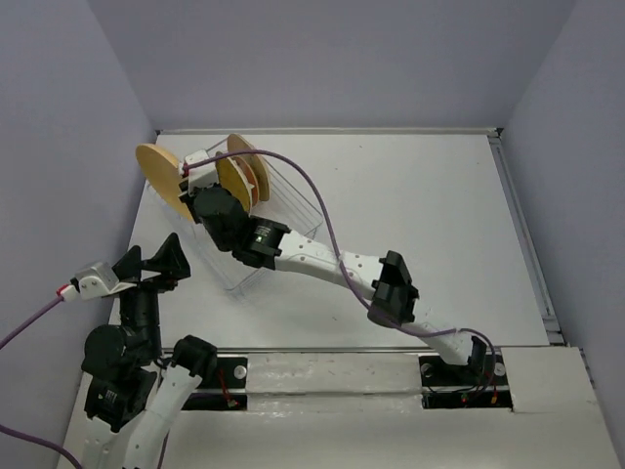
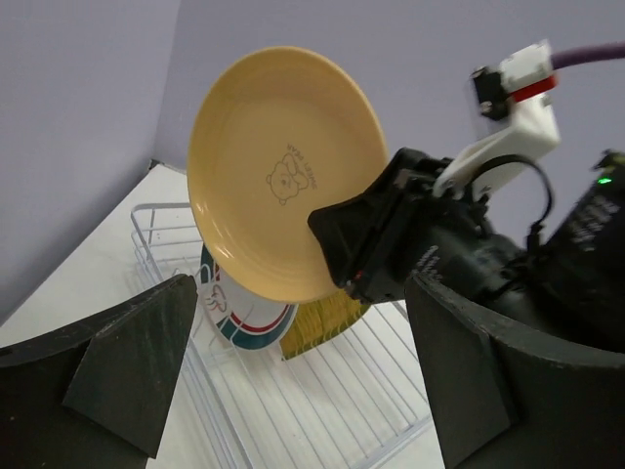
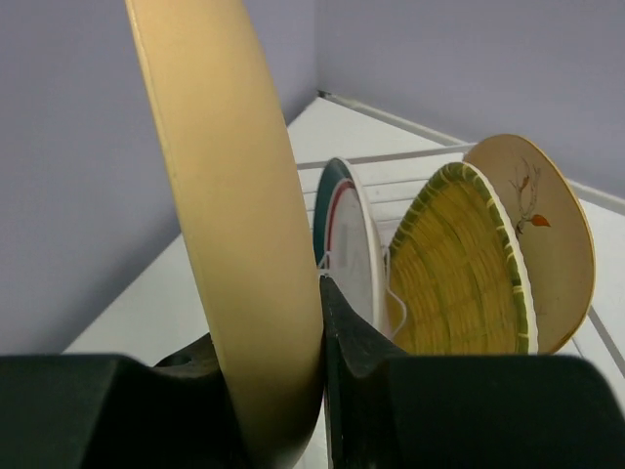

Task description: Load the plates into the dish rack

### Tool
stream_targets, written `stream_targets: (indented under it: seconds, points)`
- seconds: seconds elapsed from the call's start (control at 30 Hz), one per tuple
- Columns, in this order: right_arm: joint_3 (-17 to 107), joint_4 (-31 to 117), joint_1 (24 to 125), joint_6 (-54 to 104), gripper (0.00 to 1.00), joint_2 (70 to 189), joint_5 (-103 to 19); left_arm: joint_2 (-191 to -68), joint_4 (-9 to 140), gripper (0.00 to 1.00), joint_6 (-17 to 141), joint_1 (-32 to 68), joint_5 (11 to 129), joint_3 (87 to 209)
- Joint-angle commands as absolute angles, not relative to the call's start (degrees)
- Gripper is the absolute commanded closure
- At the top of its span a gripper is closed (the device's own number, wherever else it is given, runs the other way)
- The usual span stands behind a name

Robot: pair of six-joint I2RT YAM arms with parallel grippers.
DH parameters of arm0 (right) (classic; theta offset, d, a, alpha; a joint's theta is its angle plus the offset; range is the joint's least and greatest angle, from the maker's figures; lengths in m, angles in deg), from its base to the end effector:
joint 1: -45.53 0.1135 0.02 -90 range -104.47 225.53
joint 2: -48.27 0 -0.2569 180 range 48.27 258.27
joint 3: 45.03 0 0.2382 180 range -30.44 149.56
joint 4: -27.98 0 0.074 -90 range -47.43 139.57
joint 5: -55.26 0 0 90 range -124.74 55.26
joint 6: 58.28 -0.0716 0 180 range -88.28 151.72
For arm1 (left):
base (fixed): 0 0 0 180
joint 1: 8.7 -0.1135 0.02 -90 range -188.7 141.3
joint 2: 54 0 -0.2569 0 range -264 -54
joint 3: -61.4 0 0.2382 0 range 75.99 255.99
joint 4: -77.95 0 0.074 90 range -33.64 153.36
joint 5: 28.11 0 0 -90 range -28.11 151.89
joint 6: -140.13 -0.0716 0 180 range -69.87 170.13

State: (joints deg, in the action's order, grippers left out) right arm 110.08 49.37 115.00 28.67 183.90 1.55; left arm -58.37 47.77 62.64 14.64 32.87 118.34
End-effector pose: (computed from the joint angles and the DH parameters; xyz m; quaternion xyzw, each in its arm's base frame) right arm 0.2360 0.5094 0.3682 -0.1930 0.6901 0.2102 0.6651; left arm 0.0458 0.0181 0.3743 -0.1564 0.5559 -0.1150 0.8083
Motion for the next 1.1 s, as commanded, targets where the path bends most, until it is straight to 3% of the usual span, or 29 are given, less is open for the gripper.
stream_targets:
  seconds: [0.0, 0.3, 1.07]
  points:
    - [117.12, 37.91, 115.93, 37.7, 0.93, 189.76, 13.78, -51.03, 58.25, 0.01, 62.53, 18.72, 21.82, 112.91]
    - [120.55, 31.15, 115.93, 36.38, 0.93, 198.73, 14.56, -50.4, 59.76, 0.01, 63.05, 19.78, 23.66, 111.41]
    - [119.76, 27.45, 115.4, 31.99, 0.93, 205.68, 15.27, -51.81, 61.08, 0.01, 62.7, 18.9, 26.21, 110.71]
